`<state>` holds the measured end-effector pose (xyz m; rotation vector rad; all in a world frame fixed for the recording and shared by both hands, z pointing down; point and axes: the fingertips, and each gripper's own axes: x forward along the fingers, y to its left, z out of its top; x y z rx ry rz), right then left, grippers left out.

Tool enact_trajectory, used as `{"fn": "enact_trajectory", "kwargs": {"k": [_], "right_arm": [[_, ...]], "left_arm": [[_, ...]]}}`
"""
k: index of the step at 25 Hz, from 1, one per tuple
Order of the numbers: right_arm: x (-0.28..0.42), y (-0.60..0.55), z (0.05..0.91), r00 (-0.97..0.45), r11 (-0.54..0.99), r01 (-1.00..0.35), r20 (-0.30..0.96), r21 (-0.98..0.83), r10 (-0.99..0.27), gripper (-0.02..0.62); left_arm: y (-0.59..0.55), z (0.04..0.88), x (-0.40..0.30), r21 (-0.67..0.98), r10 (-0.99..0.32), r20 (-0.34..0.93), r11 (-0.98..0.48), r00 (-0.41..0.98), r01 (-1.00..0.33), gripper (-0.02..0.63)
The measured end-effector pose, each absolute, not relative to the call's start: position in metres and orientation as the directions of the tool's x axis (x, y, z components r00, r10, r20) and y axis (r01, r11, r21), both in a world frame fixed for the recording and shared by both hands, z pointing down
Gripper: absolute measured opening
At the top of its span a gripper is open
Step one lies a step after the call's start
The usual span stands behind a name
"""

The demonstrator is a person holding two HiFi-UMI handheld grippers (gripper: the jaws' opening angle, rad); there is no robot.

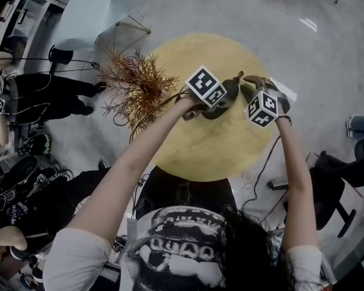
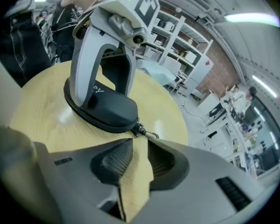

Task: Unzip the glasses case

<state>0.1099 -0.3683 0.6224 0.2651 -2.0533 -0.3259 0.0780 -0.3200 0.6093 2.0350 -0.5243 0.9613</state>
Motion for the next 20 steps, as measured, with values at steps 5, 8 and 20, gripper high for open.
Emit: {"fn": "enact_trajectory", "kwargs": {"k": [5,8,20], "right_arm": [[0.123,-0.341,0.611,-0.512,0.919,-0.311,0.772,0.241,-0.376,0.100],[0.131,-0.314,0.604,-0.532,0.880,-0.444,0.740,0.169,-0.411,0.100],[0.132,-0.188,0.569,-0.596,0.702,-0.702,0.638,-0.120,-0.488,0.095]], "left_arm": [[-0.311,0.591,0.068,0.379,-0.140,0.795,-0.646,0.590,-0.663,0.345],[-0.298,0.577,0.070,0.347,-0.215,0.764,-0.658,0.608,-0.668,0.344],[-0.176,0.542,0.068,0.419,-0.329,0.640,-0.608,0.695,-0.674,0.275]]}}
